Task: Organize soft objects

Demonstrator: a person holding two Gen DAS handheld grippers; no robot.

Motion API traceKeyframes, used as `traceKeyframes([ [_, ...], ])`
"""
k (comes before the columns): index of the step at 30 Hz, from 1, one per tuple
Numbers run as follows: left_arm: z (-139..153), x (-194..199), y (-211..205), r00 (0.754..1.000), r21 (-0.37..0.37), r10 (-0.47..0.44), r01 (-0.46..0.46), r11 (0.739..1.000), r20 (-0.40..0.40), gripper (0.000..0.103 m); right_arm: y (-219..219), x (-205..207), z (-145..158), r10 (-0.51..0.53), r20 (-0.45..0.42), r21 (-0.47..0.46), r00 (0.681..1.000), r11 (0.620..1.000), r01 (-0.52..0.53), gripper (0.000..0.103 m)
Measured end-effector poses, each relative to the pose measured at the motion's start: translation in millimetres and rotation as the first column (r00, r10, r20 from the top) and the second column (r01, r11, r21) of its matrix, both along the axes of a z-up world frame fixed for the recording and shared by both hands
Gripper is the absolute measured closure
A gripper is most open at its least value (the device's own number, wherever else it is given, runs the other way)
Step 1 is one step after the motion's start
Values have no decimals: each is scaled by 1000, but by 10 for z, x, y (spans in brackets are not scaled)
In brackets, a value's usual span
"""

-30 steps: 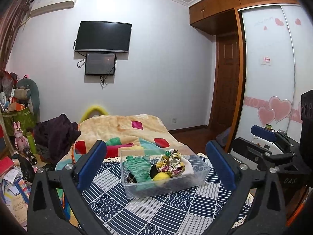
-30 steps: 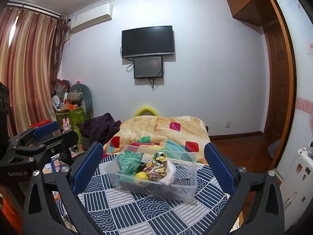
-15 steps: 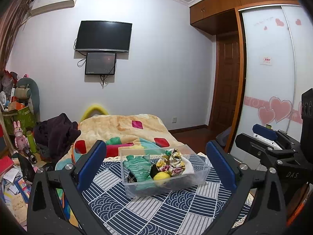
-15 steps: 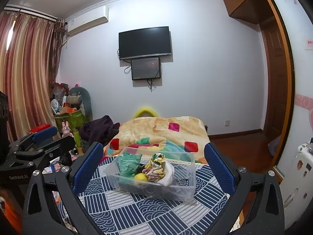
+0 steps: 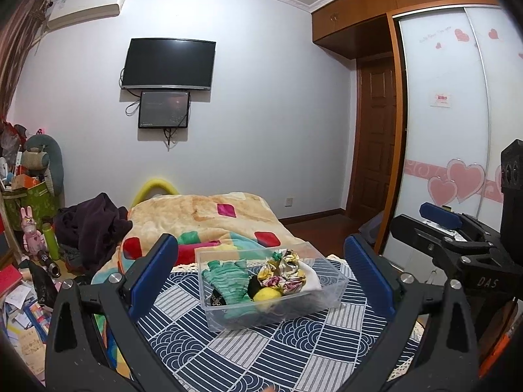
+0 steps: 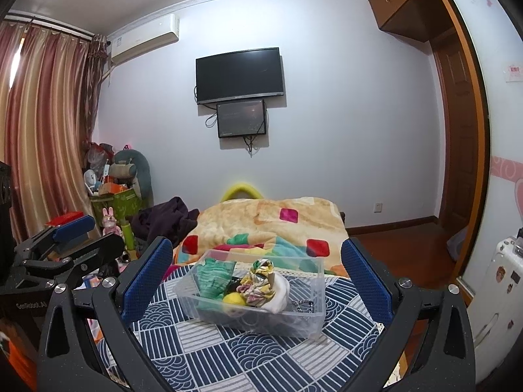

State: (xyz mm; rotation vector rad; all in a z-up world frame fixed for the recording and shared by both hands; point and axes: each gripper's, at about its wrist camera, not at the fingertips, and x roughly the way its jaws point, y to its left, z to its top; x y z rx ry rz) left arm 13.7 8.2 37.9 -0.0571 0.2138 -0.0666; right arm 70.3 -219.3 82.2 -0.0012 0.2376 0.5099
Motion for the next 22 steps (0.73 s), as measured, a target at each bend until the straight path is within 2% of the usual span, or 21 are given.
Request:
traceKeyframes([
  [22, -17, 19, -3, 1000, 0, -18, 18, 1000, -23, 0, 7, 8, -17, -6, -5, -4, 1000, 1000, 6, 0],
])
